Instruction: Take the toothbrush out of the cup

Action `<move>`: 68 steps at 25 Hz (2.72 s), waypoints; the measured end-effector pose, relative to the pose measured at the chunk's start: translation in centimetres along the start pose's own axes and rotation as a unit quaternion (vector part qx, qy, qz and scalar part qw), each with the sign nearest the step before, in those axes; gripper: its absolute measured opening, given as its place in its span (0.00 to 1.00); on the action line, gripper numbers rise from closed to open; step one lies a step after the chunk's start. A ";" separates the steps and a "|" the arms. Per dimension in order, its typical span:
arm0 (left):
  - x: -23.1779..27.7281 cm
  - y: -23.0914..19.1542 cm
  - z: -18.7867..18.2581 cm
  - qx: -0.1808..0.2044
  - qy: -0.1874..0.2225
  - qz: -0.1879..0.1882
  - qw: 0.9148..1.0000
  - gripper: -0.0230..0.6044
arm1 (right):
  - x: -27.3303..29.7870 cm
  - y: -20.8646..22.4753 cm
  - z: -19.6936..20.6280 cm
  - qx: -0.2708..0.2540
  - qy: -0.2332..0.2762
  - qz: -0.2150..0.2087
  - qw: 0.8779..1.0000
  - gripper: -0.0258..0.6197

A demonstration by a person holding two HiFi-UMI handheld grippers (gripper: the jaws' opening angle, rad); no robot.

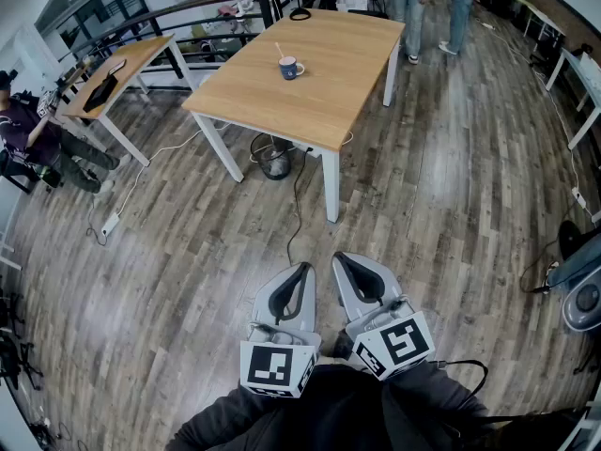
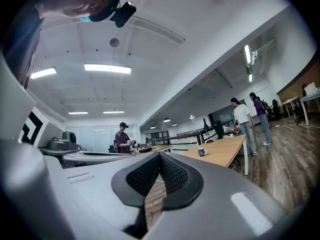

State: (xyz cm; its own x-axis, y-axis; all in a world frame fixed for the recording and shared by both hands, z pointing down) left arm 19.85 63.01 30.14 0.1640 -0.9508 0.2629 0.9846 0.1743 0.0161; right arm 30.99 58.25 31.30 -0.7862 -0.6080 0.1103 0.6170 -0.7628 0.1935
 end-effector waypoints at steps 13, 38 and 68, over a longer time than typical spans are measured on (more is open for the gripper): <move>4.5 -2.9 1.1 -0.022 -0.004 -0.005 1.000 0.05 | 4.2 2.7 1.3 0.003 -0.024 0.004 1.000 0.04; 16.5 -22.0 -4.0 -0.029 0.037 -0.004 0.999 0.05 | 26.3 4.6 -3.9 -0.029 -0.020 0.011 0.999 0.04; 40.2 -26.1 -10.6 -0.019 0.003 -0.030 0.999 0.05 | 42.4 23.7 -9.9 -0.012 -0.009 -0.015 1.000 0.04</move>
State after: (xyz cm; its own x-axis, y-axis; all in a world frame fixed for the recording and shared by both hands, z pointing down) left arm 1.39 17.50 30.12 0.1050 -0.9606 0.2575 0.9942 0.1074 -0.0047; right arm 12.62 12.21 30.95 -0.8050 -0.5805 0.1223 0.5932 -0.7861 0.1735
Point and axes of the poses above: the fingertips, and each gripper's own axes: x forward along the fingers, y to its right, z out of its underside, the point moved 7 cm from there along -x, backward along the fingers, and after that the axes turned 8 degrees about -y, right-handed, at the moved point
